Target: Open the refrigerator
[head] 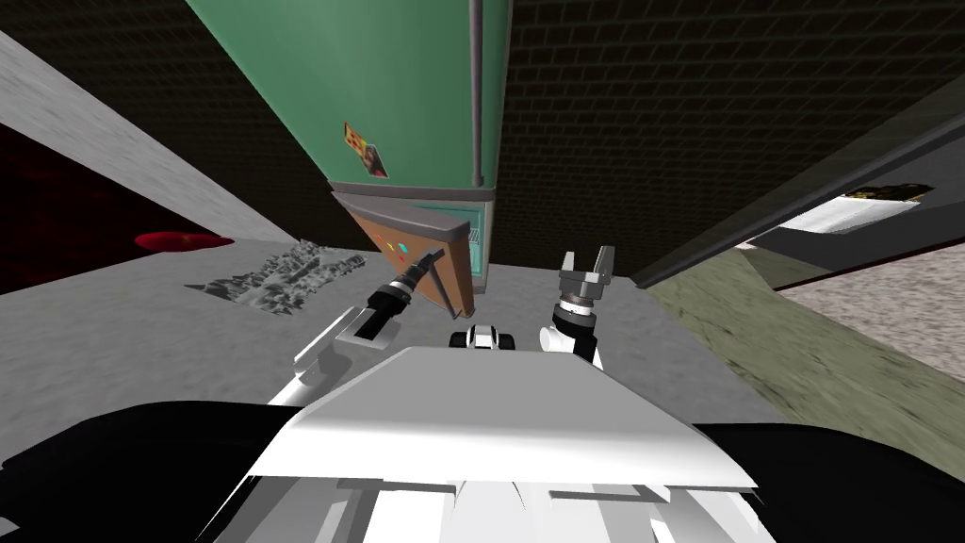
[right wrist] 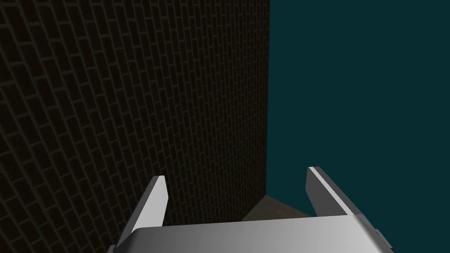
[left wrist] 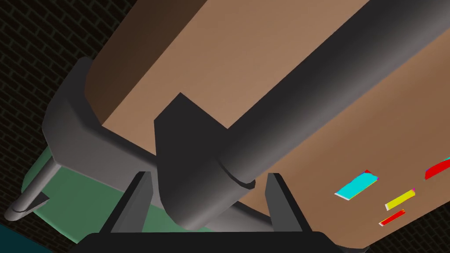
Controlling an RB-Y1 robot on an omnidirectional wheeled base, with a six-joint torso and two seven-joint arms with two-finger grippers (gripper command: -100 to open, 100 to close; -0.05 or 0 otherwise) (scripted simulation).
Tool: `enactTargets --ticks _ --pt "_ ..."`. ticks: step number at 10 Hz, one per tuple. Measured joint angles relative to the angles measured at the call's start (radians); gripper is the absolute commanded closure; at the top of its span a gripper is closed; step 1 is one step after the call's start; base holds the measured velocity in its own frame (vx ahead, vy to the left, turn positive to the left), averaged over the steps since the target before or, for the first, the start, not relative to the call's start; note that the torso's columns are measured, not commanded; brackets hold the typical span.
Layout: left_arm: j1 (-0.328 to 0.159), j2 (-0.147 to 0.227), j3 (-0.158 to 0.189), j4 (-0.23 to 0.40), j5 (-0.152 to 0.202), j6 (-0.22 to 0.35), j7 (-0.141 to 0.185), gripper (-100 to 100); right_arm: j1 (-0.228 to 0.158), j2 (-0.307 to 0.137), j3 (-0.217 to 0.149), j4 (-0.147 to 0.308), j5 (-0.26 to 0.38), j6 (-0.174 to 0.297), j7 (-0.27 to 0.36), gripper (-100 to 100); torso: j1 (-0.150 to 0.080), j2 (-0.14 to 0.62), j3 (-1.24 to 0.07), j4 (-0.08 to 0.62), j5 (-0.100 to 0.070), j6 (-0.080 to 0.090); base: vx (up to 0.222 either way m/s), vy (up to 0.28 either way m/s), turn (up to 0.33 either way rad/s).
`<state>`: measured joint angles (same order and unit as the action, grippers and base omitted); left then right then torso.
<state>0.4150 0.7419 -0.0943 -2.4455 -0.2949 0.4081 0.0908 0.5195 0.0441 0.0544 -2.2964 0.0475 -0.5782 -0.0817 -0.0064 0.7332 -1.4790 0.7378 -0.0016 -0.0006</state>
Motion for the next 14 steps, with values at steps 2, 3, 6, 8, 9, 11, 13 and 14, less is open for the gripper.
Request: enactTargets --ticks 2,3,6,8,9,11,13,14 --pt "0.012 0.018 -0.015 -0.014 0.0 -0.024 0.001 100 0.0 0.0 0.0 0.0 0.0 0.0 0.0 0 0.012 0.007 0.004 0.0 0.003 0.001 -0.173 0.294 -0.091" --pt "0.016 0.023 -0.026 -0.021 -0.001 -0.036 0.001 100 0.0 0.0 0.0 0.0 0.0 0.0 0.0 0 0.013 0.006 0.004 0.001 0.004 -0.001 -0.184 0.292 -0.052" --pt "0.02 0.045 -0.058 -0.036 0.0 -0.057 0.0 100 0.0 0.0 0.0 0.0 0.0 0.0 0.0 0 0.01 -0.001 -0.002 -0.001 0.002 -0.001 -0.134 0.228 -0.04" --pt "0.023 0.063 -0.074 -0.046 0.004 -0.07 0.001 100 0.0 0.0 0.0 0.0 0.0 0.0 0.0 0 0.016 -0.002 -0.002 0.0 0.003 -0.002 -0.151 0.304 -0.08" --pt "0.026 0.077 -0.084 -0.054 0.006 -0.084 0.002 100 0.0 0.0 0.0 0.0 0.0 0.0 0.0 0 0.019 0.0 -0.001 0.0 0.005 -0.002 -0.142 0.245 -0.044" --pt "0.036 0.087 -0.102 -0.067 0.002 -0.106 0.001 100 0.0 0.0 0.0 0.0 0.0 0.0 0.0 0 0.016 -0.002 -0.002 -0.001 0.004 -0.002 -0.155 0.311 -0.062" --pt "0.043 0.103 -0.119 -0.079 0.001 -0.131 0.001 100 0.0 0.0 0.0 0.0 0.0 0.0 0.0 0 0.011 -0.003 -0.002 -0.002 0.003 -0.001 -0.153 0.262 -0.048" --pt "0.046 0.112 -0.123 -0.086 0.001 -0.14 0.002 100 0.0 0.0 0.0 0.0 0.0 0.0 0.0 0 0.009 0.0 -0.001 -0.003 0.003 -0.001 -0.228 0.312 -0.106"
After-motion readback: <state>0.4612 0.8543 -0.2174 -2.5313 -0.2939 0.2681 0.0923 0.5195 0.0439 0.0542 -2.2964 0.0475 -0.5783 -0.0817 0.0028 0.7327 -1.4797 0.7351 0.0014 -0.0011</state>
